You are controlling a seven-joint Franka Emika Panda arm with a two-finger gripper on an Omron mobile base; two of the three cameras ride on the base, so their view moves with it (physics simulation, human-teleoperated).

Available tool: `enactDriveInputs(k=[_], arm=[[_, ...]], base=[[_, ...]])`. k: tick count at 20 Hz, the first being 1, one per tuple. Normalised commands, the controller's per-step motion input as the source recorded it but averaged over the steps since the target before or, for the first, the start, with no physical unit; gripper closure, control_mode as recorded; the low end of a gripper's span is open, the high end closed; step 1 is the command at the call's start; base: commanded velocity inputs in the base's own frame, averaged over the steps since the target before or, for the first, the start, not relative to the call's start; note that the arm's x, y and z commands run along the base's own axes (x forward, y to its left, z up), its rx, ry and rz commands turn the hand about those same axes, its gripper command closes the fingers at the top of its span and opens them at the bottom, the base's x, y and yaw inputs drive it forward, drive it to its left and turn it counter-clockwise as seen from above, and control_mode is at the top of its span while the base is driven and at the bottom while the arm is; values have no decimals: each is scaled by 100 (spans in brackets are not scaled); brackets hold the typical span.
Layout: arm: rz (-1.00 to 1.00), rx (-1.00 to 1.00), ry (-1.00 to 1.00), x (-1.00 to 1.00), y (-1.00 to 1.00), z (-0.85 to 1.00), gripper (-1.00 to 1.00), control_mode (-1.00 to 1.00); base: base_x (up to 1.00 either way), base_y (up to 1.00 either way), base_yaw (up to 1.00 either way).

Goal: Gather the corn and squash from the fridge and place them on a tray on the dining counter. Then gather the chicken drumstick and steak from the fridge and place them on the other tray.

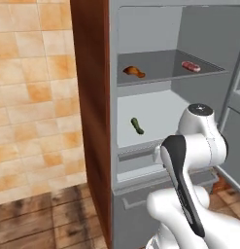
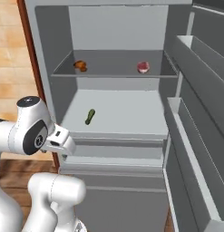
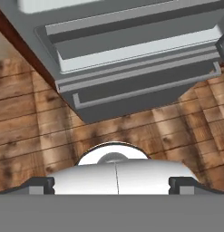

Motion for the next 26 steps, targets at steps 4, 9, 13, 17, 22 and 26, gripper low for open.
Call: enactDriveInputs(k=[4, 9, 13, 17, 22, 26], arm=[[0, 0, 0, 0, 0, 0, -100, 100], [0, 0, 0, 0, 0, 0, -100, 100], [0, 0, 0, 0, 0, 0, -100, 100], [0, 0, 0, 0, 0, 0, -100, 100], [3, 1, 0, 11, -4, -1, -100, -100], [13, 2, -1, 76, -4, -12, -100, -100]], base=[[38, -41, 25], [50, -41, 20], [65, -33, 17], [63, -26, 15], [38, -17, 9], [0, 0, 0]])
